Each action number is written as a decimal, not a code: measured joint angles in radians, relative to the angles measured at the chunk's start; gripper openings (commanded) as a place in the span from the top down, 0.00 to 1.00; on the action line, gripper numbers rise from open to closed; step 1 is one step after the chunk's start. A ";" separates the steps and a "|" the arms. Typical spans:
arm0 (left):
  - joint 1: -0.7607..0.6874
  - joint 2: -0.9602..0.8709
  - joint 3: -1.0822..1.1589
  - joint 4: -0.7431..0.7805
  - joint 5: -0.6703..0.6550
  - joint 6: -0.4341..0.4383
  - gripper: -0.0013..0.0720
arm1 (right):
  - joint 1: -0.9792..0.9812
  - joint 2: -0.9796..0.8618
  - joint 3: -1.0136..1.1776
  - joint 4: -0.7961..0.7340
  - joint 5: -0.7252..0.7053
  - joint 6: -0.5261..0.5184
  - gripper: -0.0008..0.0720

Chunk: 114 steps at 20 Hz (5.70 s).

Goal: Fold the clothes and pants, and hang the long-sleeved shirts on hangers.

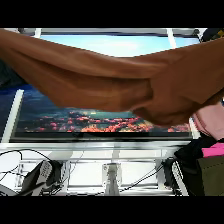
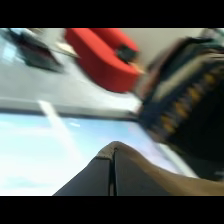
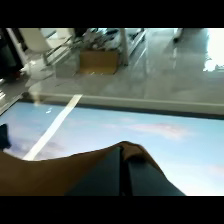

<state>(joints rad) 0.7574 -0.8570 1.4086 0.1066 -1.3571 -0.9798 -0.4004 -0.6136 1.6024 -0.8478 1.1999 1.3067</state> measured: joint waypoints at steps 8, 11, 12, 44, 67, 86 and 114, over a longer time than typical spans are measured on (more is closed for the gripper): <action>-0.159 -0.129 0.055 0.459 0.108 -0.148 0.96 | 0.031 -0.283 0.010 -0.057 0.036 0.063 0.97; -0.325 -0.288 0.058 0.579 0.170 -0.123 0.96 | 0.117 -0.461 0.003 -0.060 0.073 0.065 0.97; -0.374 -0.341 0.058 0.618 0.208 -0.115 0.96 | 0.147 -0.517 0.002 -0.063 0.078 0.060 0.97; -0.539 -0.822 0.061 1.101 0.219 -0.169 0.00 | 0.285 -1.075 -0.182 -0.224 0.083 0.041 0.47; -0.487 -0.686 0.061 1.023 0.137 -0.269 0.15 | 0.290 -0.609 -0.750 -0.255 0.072 0.170 0.47; -0.476 -0.684 0.061 1.022 0.106 -0.270 0.15 | 0.660 -0.613 -0.870 -0.351 -0.208 0.783 0.57; -0.275 -0.563 -0.130 0.930 -0.052 -0.206 0.33 | 0.662 -0.338 -0.870 -0.397 -0.228 0.575 0.97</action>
<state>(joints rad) 0.4828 -1.4200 1.2785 1.0370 -1.4090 -1.1862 0.2619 -0.9520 0.7322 -1.2453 0.9722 1.8816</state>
